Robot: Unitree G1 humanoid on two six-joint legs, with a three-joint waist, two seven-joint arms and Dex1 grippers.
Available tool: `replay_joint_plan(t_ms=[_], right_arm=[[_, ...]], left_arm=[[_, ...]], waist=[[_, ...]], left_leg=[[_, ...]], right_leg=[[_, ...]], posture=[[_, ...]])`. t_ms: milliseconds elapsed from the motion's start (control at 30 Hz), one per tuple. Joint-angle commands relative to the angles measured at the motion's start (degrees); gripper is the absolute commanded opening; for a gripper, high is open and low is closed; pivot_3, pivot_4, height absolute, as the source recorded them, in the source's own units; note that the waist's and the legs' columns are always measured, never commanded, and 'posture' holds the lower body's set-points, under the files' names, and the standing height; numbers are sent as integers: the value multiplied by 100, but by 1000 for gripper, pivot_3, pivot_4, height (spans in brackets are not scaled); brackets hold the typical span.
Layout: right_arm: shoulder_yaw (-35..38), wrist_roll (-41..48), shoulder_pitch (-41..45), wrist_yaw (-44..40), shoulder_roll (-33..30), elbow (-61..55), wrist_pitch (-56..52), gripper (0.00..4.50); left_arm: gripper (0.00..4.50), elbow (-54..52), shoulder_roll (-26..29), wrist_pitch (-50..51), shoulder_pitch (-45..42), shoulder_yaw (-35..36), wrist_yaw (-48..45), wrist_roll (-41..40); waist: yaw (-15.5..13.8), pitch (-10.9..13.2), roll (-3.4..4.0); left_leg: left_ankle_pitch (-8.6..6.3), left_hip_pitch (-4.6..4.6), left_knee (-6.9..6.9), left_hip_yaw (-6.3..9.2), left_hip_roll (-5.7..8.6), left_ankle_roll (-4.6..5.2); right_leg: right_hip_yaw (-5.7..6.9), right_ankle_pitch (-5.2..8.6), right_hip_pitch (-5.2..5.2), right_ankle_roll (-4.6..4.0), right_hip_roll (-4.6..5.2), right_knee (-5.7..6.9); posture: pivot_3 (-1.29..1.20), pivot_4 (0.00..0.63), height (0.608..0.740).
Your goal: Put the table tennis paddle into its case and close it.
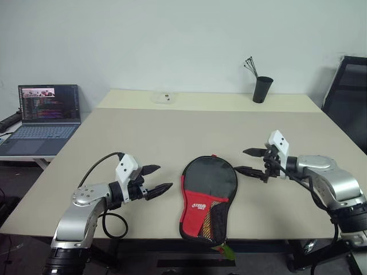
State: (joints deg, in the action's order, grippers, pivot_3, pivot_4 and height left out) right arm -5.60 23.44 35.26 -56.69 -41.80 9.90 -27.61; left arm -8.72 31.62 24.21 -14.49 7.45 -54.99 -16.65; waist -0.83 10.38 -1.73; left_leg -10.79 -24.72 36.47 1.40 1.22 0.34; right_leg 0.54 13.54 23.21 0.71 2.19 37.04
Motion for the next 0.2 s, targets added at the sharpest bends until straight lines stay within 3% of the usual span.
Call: replay_joint_plan(t_ms=[33, 200], right_arm=[[280, -192, 271, 7, -126, 62, 221, 4465], [373, -230, 188, -56, -252, -150, -46, 4465]], left_arm=[[4258, -6, 65, -278, -18, -88, 58, -5], [4258, 247, -77, -479, -154, -288, 268, 35]], waist=[[3, 0, 1], [28, 1, 3]], left_leg=[[0, 0, 0, -2, 0, 1], [0, 0, -14, -3, -3, 0]], right_leg=[[-1, -1, 0, -1, 0, 1], [1, -11, 7, 10, -2, 4]], posture=[[0, 150, 740], [0, 150, 740]])
